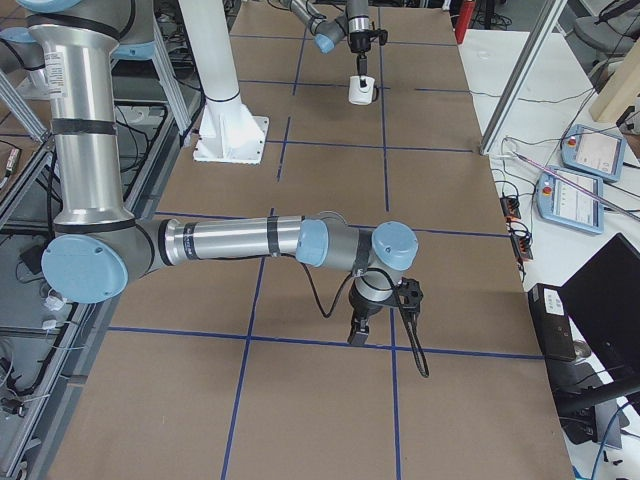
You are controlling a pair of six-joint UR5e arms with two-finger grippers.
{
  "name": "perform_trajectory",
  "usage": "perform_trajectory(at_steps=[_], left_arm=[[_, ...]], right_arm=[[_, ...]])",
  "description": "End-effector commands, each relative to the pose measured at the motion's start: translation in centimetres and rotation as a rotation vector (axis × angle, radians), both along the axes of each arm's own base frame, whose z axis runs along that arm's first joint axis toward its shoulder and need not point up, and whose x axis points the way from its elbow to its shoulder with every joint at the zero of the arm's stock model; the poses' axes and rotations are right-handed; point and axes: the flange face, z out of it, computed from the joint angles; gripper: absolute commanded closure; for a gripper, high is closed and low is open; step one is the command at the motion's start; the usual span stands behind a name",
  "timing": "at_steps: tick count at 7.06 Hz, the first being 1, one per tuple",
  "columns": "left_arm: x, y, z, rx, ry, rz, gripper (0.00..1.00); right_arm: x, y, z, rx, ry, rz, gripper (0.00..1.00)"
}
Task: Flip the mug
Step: 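Lift the mug with the left gripper and carry it toward the table center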
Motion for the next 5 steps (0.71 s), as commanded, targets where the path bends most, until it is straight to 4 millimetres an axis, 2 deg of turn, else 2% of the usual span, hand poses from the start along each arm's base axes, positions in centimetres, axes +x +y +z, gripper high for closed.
perform_trajectory(at_steps=[1, 2, 4, 5], left_arm=[[3.7, -0.2, -6.1, 0.03, -0.15, -0.008, 1.0], [5.4, -0.2, -8.5, 0.062, -0.238, -0.001, 1.0], [8.2, 0.2, -12.2, 0.118, -0.389, 0.045, 1.0], [11.3, 0.7, -14.0, 0.124, -0.471, 0.085, 1.0]], right_arm=[[0.0, 0.0, 0.0, 0.0, 0.0, 0.0, 0.0], [0.0, 0.0, -0.1, 0.002, 0.0, 0.0, 0.0], [0.0, 0.0, -0.1, 0.002, 0.0, 0.0, 0.0], [0.0, 0.0, 0.0, 0.0, 0.0, 0.0, 0.0]])
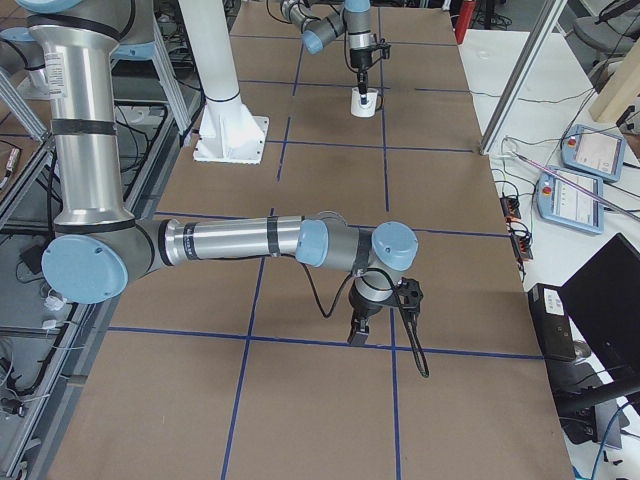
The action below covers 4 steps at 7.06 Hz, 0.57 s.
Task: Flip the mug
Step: 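Rotate the left wrist to turn the mug upright and lower it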
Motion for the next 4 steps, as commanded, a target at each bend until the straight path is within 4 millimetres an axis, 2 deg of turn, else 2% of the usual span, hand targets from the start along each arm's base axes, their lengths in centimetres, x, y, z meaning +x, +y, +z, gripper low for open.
perform_trajectory(at_steps=[1, 2, 4], left_arm=[[6.4, -0.6, -3.6, 0.031, -0.205, 0.005, 1.0], [9.4, 0.3, -3.7, 0.027, -0.244, 0.038, 1.0], [11.8, 1.3, -2.8, 0.059, -0.331, 0.04, 1.0]], right_arm=[[0.0, 0.0, 0.0, 0.001, 0.0, 0.0, 0.0], [0.0, 0.0, 0.0, 0.001, 0.0, 0.0, 0.0], [0.0, 0.0, 0.0, 0.001, 0.0, 0.0, 0.0]])
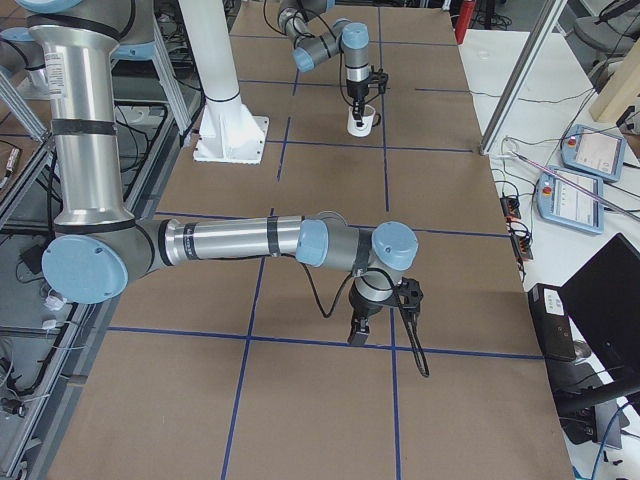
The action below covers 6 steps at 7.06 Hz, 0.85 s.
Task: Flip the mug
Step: 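Rotate the left wrist to turn the mug upright and lower it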
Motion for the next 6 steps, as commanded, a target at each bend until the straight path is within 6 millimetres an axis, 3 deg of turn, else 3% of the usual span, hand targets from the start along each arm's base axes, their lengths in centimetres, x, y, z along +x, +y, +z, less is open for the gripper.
perform_trajectory(at_steps=[1, 3, 6], left_arm=[[2.4, 1.2, 0.5, 0.034, -0.086, 0.019, 1.0], [3.3, 2.1, 2.6, 0.025, -0.106, 0.037, 1.0], [5.0, 4.2, 4.1, 0.058, -0.09, 0.052, 1.0]], right_arm=[[0.0, 0.0, 0.0, 0.0, 0.0, 0.0, 0.0], [0.0, 0.0, 0.0, 0.0, 0.0, 0.0, 0.0], [0.0, 0.0, 0.0, 0.0, 0.0, 0.0, 0.0]])
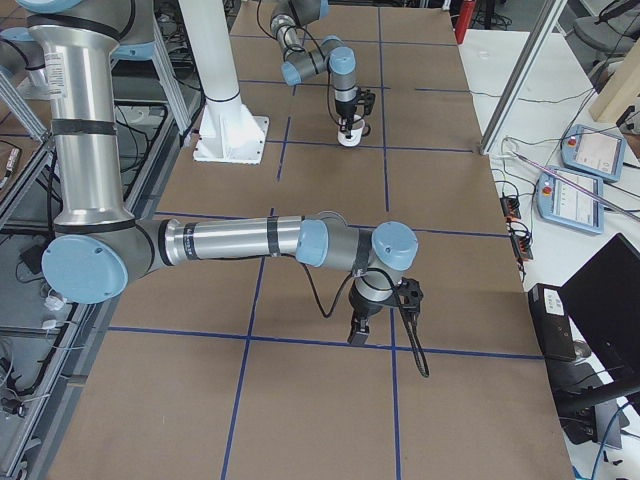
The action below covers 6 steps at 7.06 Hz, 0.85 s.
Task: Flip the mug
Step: 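Rotate the left wrist to turn the mug upright and lower it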
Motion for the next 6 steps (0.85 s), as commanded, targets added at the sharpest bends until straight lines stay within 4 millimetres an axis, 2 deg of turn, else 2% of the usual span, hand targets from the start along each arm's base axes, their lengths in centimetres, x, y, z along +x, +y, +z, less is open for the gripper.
perform_trajectory(at_steps=[1, 2, 3, 5, 6], left_arm=[[0.5, 0.7, 0.6, 0.012, 0.008, 0.004, 1.0], [0.4, 0.7, 0.4, 0.014, 0.012, 0.007, 0.67], [0.4, 0.8, 0.3, 0.015, 0.014, 0.008, 0.01], [0.1, 0.9, -0.3, 0.02, 0.025, 0.006, 0.0], [-0.9, 1.1, -1.6, 0.031, 0.05, 0.004, 0.0]], right_arm=[[0.0, 0.0, 0.1, -0.001, 0.0, 0.0, 0.0], [0.0, 0.0, 0.0, 0.0, 0.0, 0.0, 0.0], [0.0, 0.0, 0.1, -0.001, 0.0, 0.0, 0.0], [0.0, 0.0, 0.0, 0.0, 0.0, 0.0, 0.0], [0.0, 0.0, 0.0, 0.0, 0.0, 0.0, 0.0]])
